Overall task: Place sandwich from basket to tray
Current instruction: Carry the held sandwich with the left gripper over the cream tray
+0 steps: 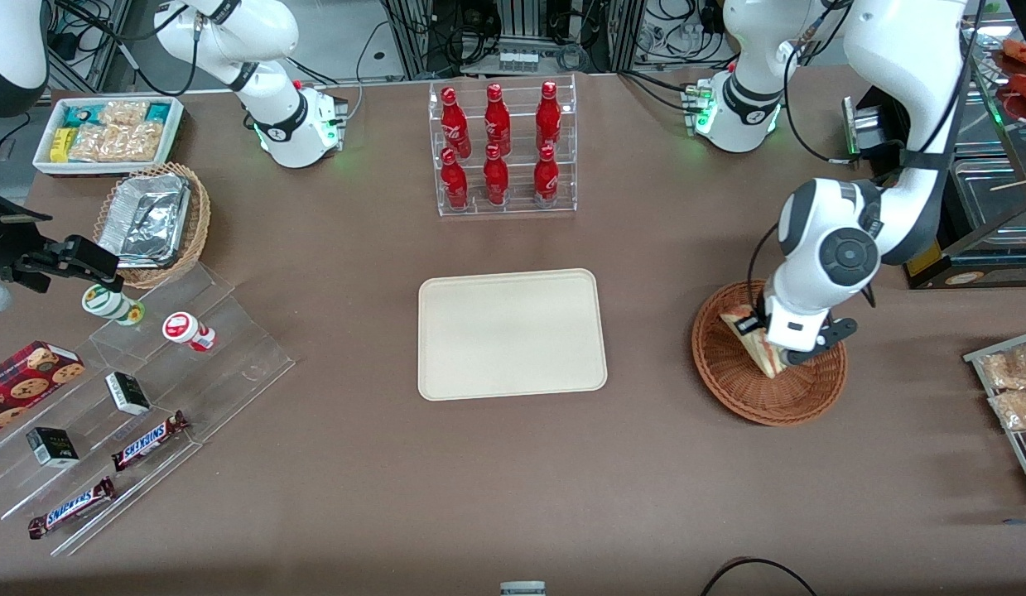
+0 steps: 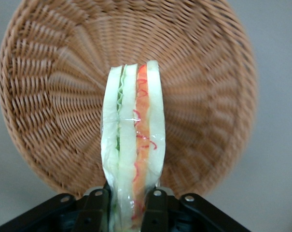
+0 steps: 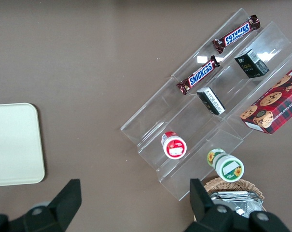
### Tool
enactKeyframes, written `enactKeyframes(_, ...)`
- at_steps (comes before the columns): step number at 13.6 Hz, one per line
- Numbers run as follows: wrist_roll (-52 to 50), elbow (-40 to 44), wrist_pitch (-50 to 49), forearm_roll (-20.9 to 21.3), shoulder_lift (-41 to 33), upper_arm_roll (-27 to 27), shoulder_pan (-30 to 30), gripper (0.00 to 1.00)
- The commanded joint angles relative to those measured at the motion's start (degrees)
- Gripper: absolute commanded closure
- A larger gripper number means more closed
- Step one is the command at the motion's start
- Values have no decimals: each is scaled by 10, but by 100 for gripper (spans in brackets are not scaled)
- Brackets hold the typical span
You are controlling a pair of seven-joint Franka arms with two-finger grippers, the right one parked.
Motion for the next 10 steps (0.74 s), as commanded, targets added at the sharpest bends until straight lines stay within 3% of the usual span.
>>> enactKeyframes(1, 6, 64, -90, 8, 0, 1, -56, 100)
enactKeyframes(7, -3, 130, -102, -30, 33, 1, -192, 100)
enactKeyframes(10, -3, 201, -103, -33, 94, 1, -251, 100)
